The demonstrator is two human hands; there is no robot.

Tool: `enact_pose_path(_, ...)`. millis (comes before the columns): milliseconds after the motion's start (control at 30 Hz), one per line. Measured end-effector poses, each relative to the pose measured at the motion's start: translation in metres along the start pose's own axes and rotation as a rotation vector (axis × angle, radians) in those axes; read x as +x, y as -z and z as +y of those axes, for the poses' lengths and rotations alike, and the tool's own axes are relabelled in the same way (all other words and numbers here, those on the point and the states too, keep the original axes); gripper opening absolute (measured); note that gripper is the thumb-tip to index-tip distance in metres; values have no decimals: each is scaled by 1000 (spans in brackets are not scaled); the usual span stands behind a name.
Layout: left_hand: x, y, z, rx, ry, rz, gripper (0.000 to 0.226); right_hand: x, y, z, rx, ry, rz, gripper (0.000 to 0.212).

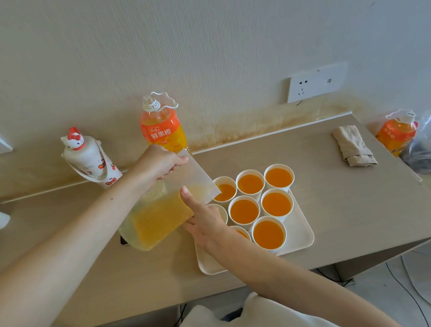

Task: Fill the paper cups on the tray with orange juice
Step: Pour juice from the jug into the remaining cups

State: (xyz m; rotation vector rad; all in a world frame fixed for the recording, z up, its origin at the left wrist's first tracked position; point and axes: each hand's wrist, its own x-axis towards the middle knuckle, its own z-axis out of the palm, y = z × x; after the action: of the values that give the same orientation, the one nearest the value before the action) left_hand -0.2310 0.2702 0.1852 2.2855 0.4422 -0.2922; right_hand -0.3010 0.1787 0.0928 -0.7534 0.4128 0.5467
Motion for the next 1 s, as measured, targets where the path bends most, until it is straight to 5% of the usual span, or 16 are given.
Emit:
enact_pose_path(500,3,1,-2,-1,-6,5,36,-5,-1,-2,38,4,-37,24)
enact_pose_path(667,2,0,-2,-3,-11,2,35,-6,-2,-1,40,10,-21,42)
enact_pose_path(1000,3,-1,-2,-9,-18,-2,34,-6,-2,-2,69,2,-31,26)
